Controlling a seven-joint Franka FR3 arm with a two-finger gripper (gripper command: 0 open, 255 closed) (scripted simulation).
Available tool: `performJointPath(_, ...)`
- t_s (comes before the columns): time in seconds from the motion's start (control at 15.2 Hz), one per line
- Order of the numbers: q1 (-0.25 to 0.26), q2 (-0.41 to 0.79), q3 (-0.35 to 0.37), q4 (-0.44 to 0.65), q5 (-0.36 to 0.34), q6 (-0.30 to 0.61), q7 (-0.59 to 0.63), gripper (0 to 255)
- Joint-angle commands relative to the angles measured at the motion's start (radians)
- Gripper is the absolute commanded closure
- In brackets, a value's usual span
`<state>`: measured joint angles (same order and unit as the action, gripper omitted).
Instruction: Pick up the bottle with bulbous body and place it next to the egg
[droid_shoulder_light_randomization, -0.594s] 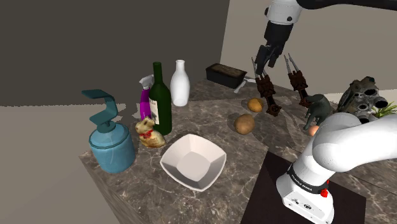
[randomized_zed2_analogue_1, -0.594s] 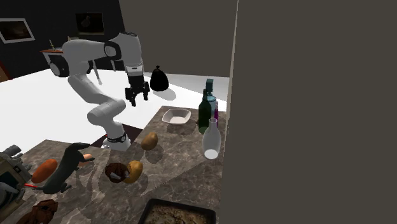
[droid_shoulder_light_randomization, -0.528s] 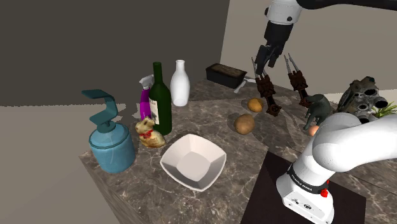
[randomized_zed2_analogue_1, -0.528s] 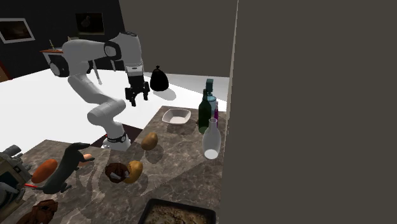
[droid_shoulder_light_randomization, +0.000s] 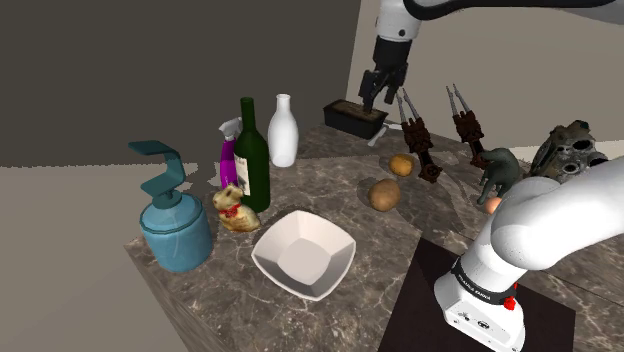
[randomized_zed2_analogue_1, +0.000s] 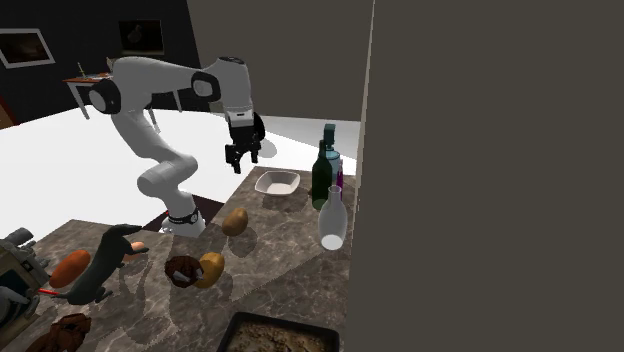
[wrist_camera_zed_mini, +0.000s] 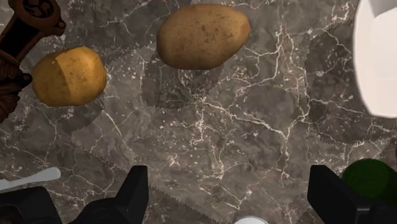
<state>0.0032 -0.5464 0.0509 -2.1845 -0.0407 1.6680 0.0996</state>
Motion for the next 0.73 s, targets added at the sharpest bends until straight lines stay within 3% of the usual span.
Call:
performJointPath(0.0, 0.000, 0.069, 0.008, 0.043, 0.006, 0.030, 0.018, 0)
performJointPath(0.66, 0.002, 0.446, 0.042, 0.353, 0.010, 0.112, 0.107, 0)
